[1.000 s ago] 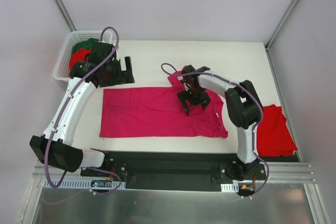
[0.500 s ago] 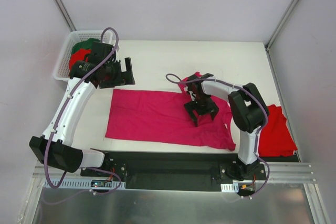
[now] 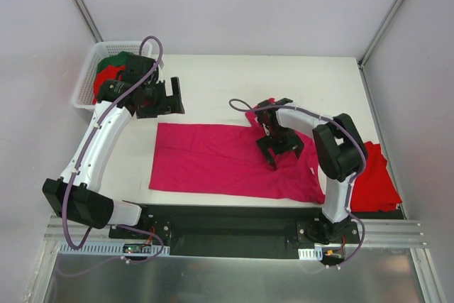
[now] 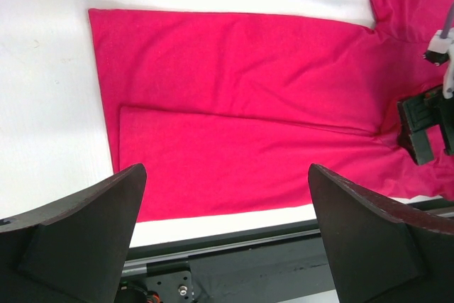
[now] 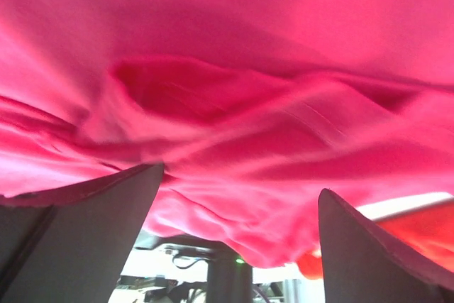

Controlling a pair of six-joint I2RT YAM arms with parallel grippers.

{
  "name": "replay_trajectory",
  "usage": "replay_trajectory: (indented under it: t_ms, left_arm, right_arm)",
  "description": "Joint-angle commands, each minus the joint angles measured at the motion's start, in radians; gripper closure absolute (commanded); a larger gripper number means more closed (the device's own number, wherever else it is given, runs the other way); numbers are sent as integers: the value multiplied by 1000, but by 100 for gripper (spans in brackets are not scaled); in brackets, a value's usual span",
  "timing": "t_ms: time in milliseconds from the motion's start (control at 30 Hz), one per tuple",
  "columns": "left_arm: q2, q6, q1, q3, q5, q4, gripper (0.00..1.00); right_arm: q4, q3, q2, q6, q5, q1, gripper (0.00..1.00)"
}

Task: Fold and stack the t-shirts

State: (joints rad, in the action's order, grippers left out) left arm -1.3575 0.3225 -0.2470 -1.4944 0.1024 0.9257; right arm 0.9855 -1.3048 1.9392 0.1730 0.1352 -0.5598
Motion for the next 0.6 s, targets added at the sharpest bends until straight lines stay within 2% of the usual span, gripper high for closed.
replay_trajectory:
  t_ms: [0, 200, 233, 267, 367, 567]
  left_arm:
    - [-3, -17, 6, -38, 25, 5, 1]
    - [-11, -19, 6, -43, 34, 5, 1]
    - [-9, -20, 6, -43, 34, 5, 1]
    - [-9, -19, 6, -43, 36, 5, 1]
    - [-8, -20, 6, -41, 34, 5, 1]
    - [-8, -11, 6, -38, 40, 4, 1]
  right_arm:
    - [67, -34, -136, -10, 124, 6, 4]
    - [12, -116, -243, -85, -80, -21, 4]
    - [-29, -123, -255, -99, -123, -29, 4]
    - [-63, -120, -261, -115, -232, -52, 4]
    - [-185, -111, -215, -127, -343, -112, 4]
    - [-402, -53, -122, -87, -370, -224, 4]
